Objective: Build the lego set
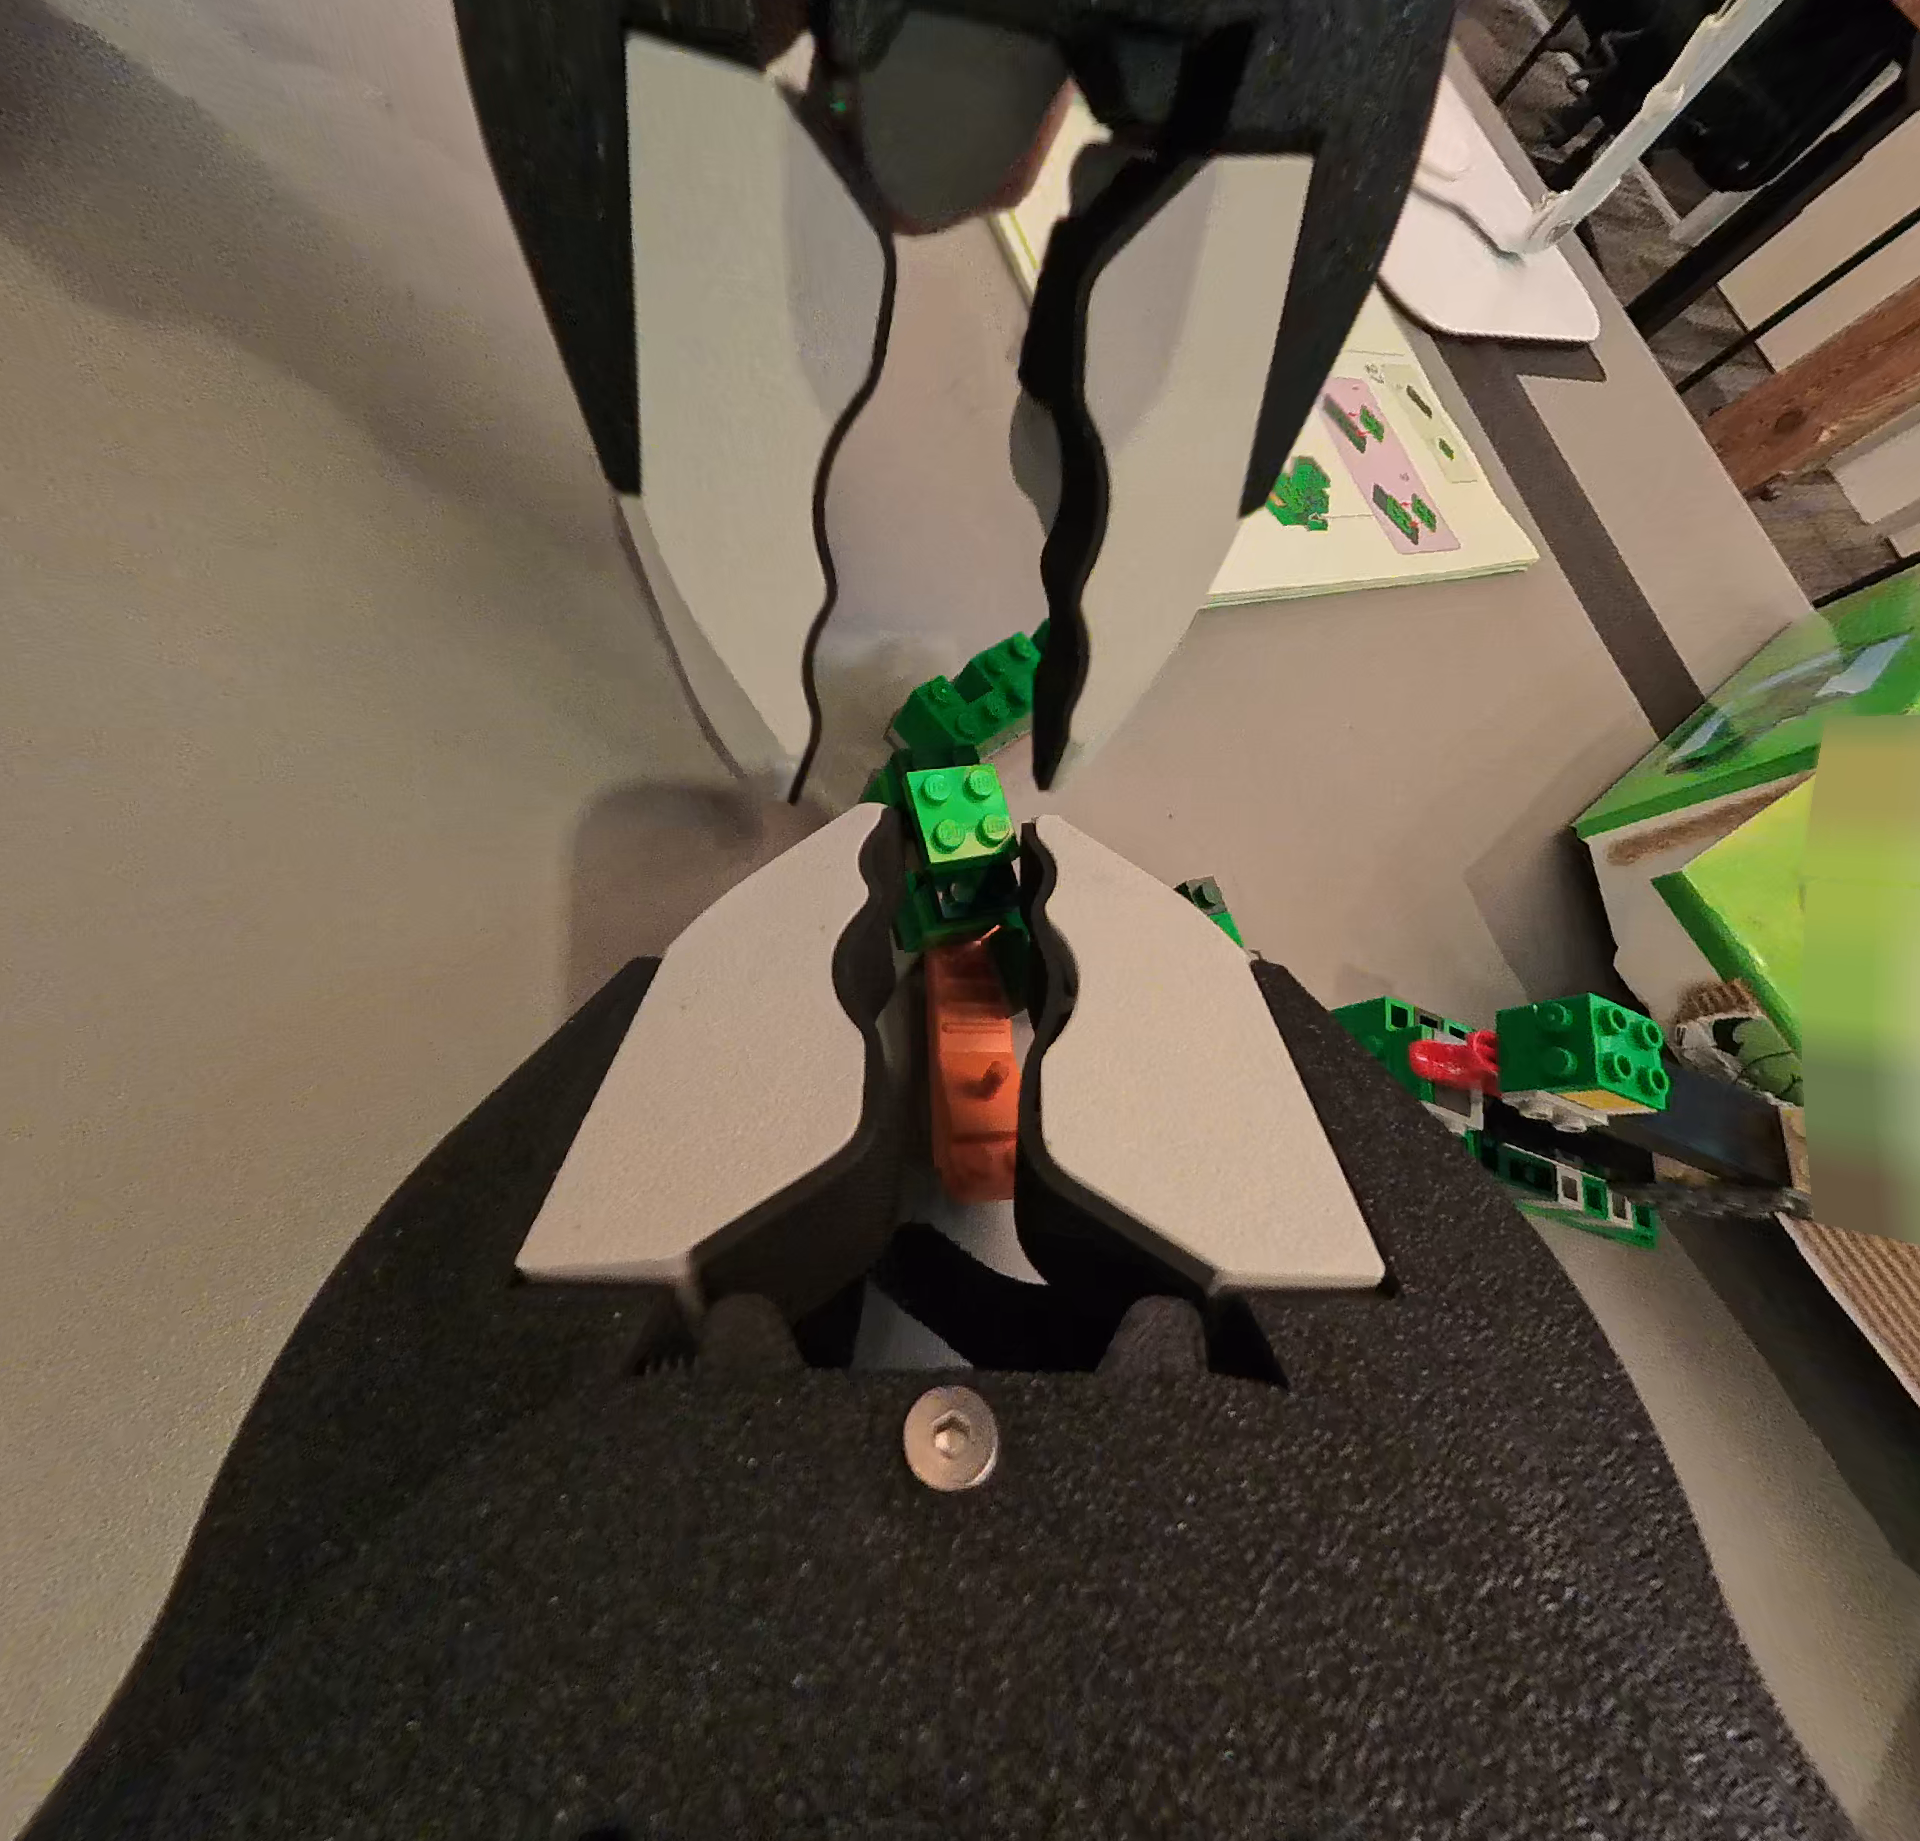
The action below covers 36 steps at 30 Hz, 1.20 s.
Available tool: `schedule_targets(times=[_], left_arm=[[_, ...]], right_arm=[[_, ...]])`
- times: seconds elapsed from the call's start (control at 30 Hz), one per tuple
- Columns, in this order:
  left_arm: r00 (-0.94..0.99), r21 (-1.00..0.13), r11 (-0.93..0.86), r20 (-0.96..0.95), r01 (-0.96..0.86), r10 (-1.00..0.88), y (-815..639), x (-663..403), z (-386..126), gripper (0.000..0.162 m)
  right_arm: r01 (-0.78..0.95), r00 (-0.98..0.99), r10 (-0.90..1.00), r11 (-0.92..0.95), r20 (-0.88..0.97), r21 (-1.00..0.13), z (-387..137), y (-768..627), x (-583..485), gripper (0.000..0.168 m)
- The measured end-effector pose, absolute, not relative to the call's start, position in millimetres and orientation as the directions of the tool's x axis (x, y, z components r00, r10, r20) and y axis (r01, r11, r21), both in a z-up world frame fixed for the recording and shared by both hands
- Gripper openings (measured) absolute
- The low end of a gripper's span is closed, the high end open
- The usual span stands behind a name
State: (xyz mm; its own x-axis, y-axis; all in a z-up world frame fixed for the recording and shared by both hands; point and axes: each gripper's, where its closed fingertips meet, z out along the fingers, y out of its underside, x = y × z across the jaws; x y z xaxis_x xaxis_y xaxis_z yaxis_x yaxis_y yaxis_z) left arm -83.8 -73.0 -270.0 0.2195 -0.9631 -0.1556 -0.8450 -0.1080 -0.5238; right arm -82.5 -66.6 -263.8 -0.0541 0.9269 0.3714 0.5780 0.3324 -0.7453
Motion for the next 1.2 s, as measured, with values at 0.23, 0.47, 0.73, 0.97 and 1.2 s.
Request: schedule_targets(times=[0.23,0.47,0.73,0.97,1.2], left_arm=[[0.228,-0.503,-0.115,-0.171,-0.857,-0.959,-67,-83,-281,0.032],[0.224,-0.507,-0.135,-0.12,-0.851,-0.967,-67,-81,-283,0.022],[0.225,-0.49,-0.149,-0.099,-0.859,-0.969,-66,-81,-283,0.02],[0.191,-0.473,-0.123,-0.097,-0.873,-0.977,-70,-81,-284,0.02],[0.187,-0.469,-0.118,-0.102,-0.875,-0.977,-71,-81,-284,0.02]], right_arm=[[0.572,-0.051,0.929,0.328,0.367,-0.752,-264,-66,-82,0.021],[0.567,-0.048,0.927,0.331,0.371,-0.754,-263,-66,-82,0.021],[0.56,-0.043,0.925,0.335,0.377,-0.758,-262,-65,-81,0.022],[0.515,-0.043,0.943,0.305,0.331,-0.801,-253,-68,-78,0.027],[0.517,-0.031,0.946,0.292,0.324,-0.805,-251,-66,-78,0.027]])
